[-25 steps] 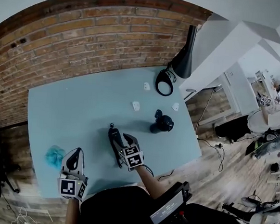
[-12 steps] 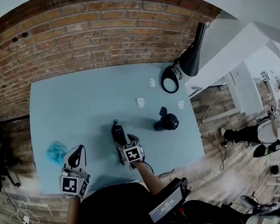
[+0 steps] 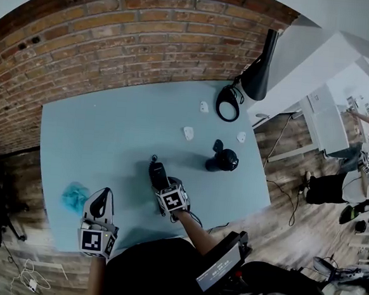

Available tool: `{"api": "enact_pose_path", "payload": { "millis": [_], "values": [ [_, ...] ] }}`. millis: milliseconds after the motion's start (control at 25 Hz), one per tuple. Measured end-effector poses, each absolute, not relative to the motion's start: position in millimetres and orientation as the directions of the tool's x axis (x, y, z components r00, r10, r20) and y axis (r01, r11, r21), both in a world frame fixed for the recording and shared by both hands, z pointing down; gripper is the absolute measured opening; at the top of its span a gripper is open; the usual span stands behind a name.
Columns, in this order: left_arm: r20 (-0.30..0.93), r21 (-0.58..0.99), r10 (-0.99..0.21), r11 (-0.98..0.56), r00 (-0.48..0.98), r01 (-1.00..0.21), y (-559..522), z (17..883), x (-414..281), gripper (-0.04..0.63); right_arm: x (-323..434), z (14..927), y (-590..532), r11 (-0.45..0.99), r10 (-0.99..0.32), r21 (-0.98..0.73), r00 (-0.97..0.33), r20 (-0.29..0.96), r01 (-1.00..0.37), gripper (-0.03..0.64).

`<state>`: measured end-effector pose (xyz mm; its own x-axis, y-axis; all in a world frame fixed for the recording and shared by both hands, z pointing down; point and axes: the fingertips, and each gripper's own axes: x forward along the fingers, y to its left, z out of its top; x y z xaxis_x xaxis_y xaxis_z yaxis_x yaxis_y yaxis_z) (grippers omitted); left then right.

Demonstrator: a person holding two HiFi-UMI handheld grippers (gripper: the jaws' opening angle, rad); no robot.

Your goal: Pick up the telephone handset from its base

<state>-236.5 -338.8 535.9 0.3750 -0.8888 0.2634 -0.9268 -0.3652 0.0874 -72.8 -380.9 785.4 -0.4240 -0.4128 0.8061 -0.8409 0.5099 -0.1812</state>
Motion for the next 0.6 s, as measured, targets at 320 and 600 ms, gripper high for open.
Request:
{"api": "enact_pose_path", "payload": {
  "millis": [320, 600],
  "values": [
    [0.246, 0.09, -0.896, -0.358, 0.369, -0.929, -337.9, 536.0, -239.9, 0.023, -68.1, 786.8, -383.3, 0.498, -0.424, -0.154, -0.394, 0.815, -0.854, 0.288],
    [0.246, 0.087, -0.897, -0.357, 0.368, -0.93, -338.3, 537.4, -239.7, 0.023, -68.5, 786.9, -381.4, 0.493, -0.416, -0.157, -0.391, 0.821, -0.856, 0.247]
  ]
}}
